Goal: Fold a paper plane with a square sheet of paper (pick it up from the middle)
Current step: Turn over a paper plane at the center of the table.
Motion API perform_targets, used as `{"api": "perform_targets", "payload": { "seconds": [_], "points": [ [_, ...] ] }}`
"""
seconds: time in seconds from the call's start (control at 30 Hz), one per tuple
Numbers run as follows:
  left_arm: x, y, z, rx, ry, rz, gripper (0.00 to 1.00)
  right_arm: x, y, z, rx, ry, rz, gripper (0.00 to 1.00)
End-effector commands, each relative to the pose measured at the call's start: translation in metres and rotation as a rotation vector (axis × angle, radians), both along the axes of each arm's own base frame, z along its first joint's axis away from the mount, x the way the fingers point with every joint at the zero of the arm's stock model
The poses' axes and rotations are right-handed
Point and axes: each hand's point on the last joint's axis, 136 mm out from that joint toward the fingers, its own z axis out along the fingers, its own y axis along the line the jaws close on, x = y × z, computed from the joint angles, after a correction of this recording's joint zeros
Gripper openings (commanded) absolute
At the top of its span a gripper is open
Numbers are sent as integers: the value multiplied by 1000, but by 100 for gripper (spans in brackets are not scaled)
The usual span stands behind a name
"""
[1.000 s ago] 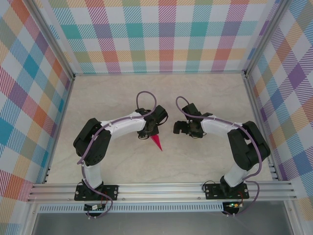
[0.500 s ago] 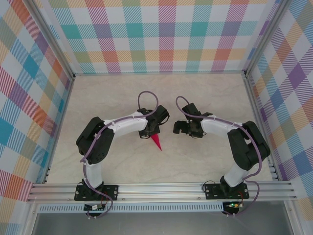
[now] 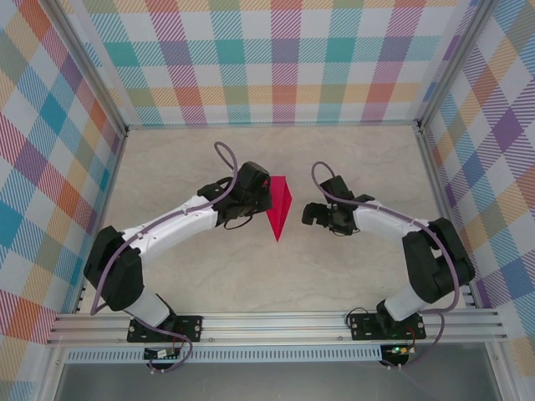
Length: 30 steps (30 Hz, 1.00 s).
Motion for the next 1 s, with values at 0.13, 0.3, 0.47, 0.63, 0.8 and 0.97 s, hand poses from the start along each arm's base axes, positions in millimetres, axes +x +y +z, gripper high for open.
{"api": "perform_targets", "payload": {
  "seconds": [0.13,0.3,0.47,0.63,0.8,0.97],
  "points": [
    [18,-46,-34,-310,18,-131,0,-6,-3,47,93,-115,17,100],
    [25,-54,-72,-360,89,-80,0,-21,27,70,249,-89,155,98],
    [30,-56,-92,-409,109,-47,0,-29,53,70,388,21,183,82],
    [25,-42,-115,-403,126,12,0,-31,67,60,404,78,181,67],
    [17,-27,-123,-365,120,40,0,-30,81,50,362,111,198,58],
    [11,-23,-129,-355,129,39,0,-29,94,42,300,121,222,52]
  ]
}}
